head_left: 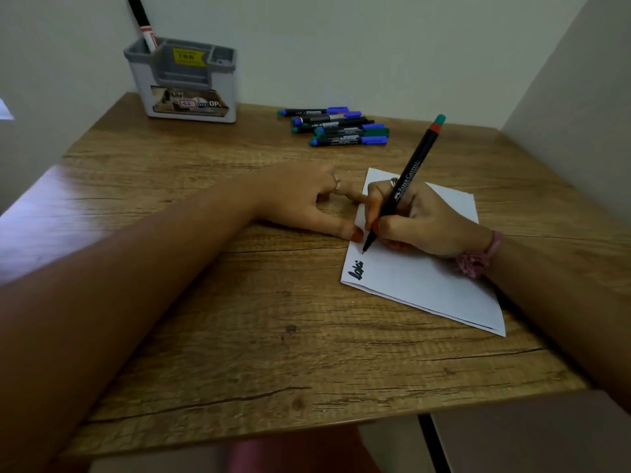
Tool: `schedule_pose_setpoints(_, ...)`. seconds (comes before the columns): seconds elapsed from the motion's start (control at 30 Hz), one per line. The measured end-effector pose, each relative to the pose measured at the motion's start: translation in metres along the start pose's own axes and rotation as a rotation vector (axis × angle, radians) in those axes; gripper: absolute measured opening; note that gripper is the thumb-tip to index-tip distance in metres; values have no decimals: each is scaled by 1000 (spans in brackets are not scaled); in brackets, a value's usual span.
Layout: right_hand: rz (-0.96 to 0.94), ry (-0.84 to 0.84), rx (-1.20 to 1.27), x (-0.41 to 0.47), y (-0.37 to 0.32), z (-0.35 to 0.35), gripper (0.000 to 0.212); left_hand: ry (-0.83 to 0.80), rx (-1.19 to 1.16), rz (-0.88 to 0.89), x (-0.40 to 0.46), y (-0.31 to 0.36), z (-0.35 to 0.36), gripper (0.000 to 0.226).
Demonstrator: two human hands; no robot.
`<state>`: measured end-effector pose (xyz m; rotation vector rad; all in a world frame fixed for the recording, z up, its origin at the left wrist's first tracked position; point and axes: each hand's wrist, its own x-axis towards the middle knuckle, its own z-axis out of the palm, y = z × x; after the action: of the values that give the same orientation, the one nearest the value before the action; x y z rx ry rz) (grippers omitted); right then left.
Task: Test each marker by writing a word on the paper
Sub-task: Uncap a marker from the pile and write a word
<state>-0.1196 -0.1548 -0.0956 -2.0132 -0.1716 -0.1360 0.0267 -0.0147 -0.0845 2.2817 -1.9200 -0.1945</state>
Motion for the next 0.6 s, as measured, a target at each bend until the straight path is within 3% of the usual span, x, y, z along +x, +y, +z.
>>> schedule_pose_setpoints(0.1,-8,-23,-51,0,1,0,3,-9,5,-21,1,-2,1,100)
schedule_pose_setpoints(0.27,-14,-38,-73,0,2,0,6,-41,-44,-3,-2,2,-4,77)
schedule_pose_setpoints(0.6,-44,-26,-86,0,1,2,8,-50,-59,-14,-4,5,-6,76)
